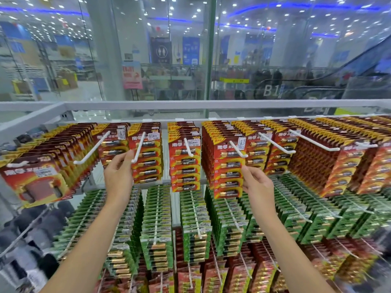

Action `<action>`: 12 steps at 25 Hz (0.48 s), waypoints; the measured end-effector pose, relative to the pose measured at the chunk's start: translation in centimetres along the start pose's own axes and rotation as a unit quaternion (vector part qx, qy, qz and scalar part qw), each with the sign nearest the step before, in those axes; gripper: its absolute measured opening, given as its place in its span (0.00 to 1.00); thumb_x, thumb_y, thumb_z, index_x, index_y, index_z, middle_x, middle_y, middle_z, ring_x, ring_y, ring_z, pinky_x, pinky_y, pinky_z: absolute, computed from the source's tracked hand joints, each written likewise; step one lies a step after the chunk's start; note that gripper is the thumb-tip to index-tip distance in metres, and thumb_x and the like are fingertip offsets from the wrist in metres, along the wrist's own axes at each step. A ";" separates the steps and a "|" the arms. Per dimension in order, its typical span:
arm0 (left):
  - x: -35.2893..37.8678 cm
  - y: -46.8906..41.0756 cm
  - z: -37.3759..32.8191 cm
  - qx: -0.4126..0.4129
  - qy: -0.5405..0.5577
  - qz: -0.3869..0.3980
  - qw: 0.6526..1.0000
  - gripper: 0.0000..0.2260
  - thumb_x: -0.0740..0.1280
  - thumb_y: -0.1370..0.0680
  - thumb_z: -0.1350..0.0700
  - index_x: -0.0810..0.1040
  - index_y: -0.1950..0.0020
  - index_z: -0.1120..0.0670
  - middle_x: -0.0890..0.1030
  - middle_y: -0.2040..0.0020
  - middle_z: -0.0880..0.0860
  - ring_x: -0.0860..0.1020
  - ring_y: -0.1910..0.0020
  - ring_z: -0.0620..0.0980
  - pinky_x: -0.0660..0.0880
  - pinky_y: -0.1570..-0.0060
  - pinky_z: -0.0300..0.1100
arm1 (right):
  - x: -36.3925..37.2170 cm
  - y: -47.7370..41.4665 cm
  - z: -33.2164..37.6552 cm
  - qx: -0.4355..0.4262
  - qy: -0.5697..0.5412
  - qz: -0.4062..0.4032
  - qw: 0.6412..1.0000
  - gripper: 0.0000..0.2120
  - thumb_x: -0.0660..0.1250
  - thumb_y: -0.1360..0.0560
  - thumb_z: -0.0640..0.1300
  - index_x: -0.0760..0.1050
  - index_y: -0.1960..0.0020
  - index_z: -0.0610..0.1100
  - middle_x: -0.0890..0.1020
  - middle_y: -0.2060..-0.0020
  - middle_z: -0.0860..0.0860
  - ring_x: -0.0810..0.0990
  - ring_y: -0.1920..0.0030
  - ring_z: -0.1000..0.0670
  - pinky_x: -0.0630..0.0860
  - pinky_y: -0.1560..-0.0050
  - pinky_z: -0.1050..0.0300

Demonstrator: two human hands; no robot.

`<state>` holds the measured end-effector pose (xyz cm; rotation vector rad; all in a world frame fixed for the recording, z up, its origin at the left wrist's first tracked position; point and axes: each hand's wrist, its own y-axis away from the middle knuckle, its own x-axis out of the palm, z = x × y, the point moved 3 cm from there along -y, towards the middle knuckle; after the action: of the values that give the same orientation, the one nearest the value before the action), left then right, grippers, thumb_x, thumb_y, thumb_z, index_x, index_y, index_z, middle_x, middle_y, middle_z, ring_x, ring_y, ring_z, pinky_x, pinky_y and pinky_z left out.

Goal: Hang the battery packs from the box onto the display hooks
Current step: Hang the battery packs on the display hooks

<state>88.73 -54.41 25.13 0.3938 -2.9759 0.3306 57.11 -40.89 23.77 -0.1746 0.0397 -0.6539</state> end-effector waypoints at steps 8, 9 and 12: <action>-3.9 7.2 2.7 -0.050 0.013 0.021 0.998 0.13 0.63 0.15 0.47 0.82 0.36 0.52 0.86 0.44 0.50 0.86 0.47 0.49 0.82 0.44 0.46 | -5.0 7.3 -4.9 0.067 0.046 -0.044 0.996 0.08 0.68 0.19 0.52 0.83 0.44 0.52 0.87 0.48 0.56 0.84 0.44 0.55 0.77 0.39 0.52; -3.9 8.6 2.9 -0.082 0.027 0.049 0.995 0.14 0.62 0.14 0.49 0.81 0.35 0.55 0.86 0.44 0.51 0.87 0.50 0.48 0.84 0.48 0.43 | -5.9 8.6 -5.8 0.081 0.049 -0.052 0.994 0.07 0.68 0.19 0.50 0.84 0.46 0.53 0.87 0.48 0.56 0.84 0.44 0.55 0.77 0.40 0.53; -2.1 13.7 4.1 -0.164 0.057 0.128 0.976 0.14 0.59 0.13 0.52 0.79 0.36 0.58 0.88 0.51 0.49 0.87 0.55 0.49 0.84 0.55 0.38 | -9.5 12.6 -8.3 0.119 0.054 -0.086 0.988 0.06 0.69 0.19 0.49 0.85 0.49 0.54 0.87 0.50 0.54 0.84 0.46 0.55 0.76 0.42 0.55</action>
<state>86.64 -41.91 18.10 -0.0436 -2.8935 -0.1147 56.40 -26.57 13.19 0.0900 0.0511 -0.8345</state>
